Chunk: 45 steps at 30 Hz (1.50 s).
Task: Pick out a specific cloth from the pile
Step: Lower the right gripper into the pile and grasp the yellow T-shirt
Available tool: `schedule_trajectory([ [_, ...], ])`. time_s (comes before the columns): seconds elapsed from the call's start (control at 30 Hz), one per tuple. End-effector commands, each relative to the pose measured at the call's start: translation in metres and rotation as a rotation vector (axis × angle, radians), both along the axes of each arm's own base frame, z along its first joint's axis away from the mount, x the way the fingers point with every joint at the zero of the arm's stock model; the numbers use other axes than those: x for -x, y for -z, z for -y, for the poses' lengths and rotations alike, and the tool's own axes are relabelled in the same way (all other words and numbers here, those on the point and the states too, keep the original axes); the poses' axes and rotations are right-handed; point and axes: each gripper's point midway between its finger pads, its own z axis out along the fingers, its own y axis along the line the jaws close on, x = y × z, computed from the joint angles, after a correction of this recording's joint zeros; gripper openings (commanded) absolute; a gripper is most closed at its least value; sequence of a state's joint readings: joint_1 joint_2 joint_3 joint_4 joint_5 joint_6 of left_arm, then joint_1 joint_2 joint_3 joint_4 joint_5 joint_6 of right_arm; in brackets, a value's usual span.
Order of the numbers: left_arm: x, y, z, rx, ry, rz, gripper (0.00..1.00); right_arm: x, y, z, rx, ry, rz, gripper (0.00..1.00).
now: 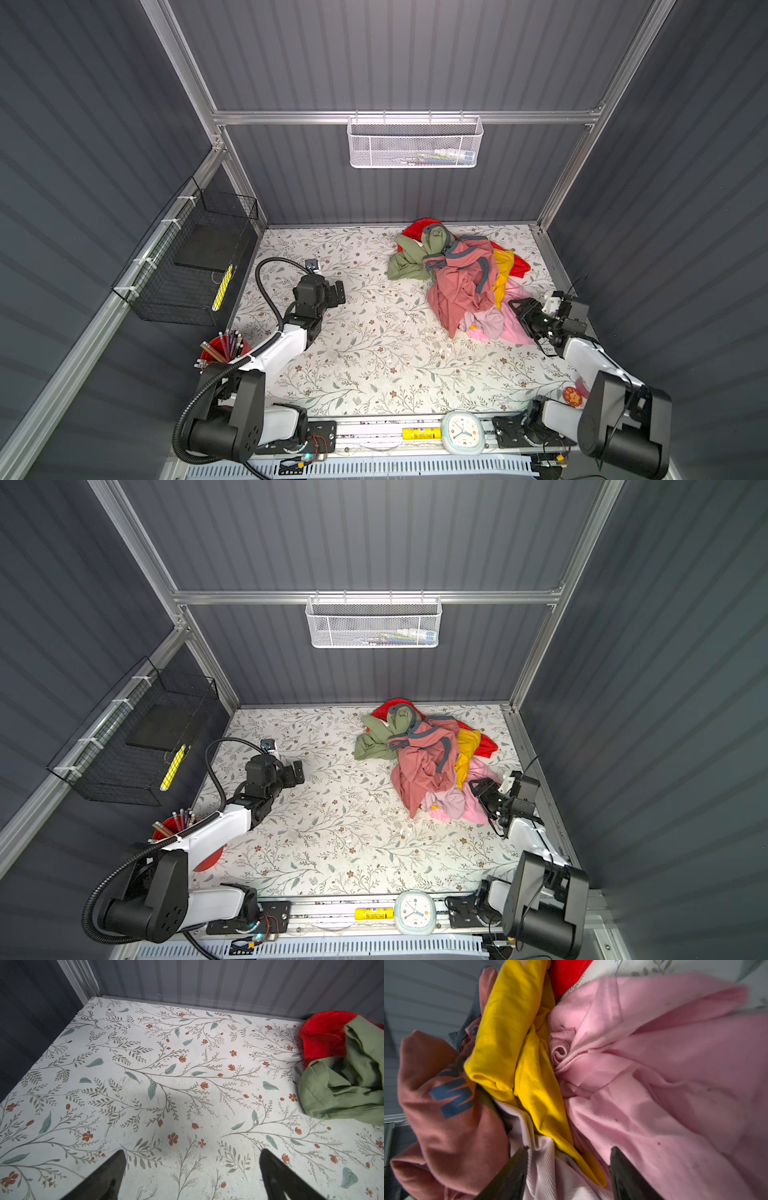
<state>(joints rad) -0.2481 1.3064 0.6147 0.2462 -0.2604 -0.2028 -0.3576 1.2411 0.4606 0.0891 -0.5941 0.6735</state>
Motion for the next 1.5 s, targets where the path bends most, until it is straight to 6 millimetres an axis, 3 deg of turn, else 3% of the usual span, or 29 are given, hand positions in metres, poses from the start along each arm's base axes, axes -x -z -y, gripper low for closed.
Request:
schedule_trajectory([
  [0.0,0.004,-0.007,0.001,0.026,0.003,0.015,1.0,-0.027,-0.025,-0.001,0.008,-0.077,0.115,0.57],
  [0.17,0.012,-0.002,0.0,0.04,-0.001,0.004,1.0,-0.042,-0.03,-0.002,-0.004,-0.1,0.143,0.56],
  [0.43,0.015,-0.002,0.0,0.047,-0.005,0.0,1.0,-0.056,-0.015,-0.015,0.032,-0.158,0.092,0.54],
  [0.6,0.017,0.0,0.001,0.052,-0.001,-0.006,1.0,-0.069,-0.01,-0.02,0.039,-0.185,0.082,0.48],
  [0.7,0.017,0.0,0.001,0.055,0.0,-0.007,1.0,-0.076,-0.009,-0.025,0.019,-0.197,0.088,0.37],
  [0.93,0.021,-0.001,0.001,0.057,0.003,-0.011,1.0,-0.074,0.003,-0.036,0.021,-0.222,0.071,0.39],
  [1.0,0.022,0.0,0.002,0.057,0.004,-0.014,1.0,-0.076,0.004,-0.036,0.017,-0.223,0.073,0.35],
  [1.17,0.023,0.0,0.003,0.069,0.006,-0.018,1.0,-0.079,-0.017,-0.036,0.03,-0.213,0.137,0.03],
  [1.2,0.023,0.001,0.003,0.068,0.004,-0.02,1.0,-0.078,-0.024,-0.035,0.041,-0.208,0.154,0.0],
  [1.47,0.023,0.006,0.006,0.059,0.015,-0.039,1.0,-0.068,-0.089,-0.03,0.13,-0.175,0.305,0.0],
])
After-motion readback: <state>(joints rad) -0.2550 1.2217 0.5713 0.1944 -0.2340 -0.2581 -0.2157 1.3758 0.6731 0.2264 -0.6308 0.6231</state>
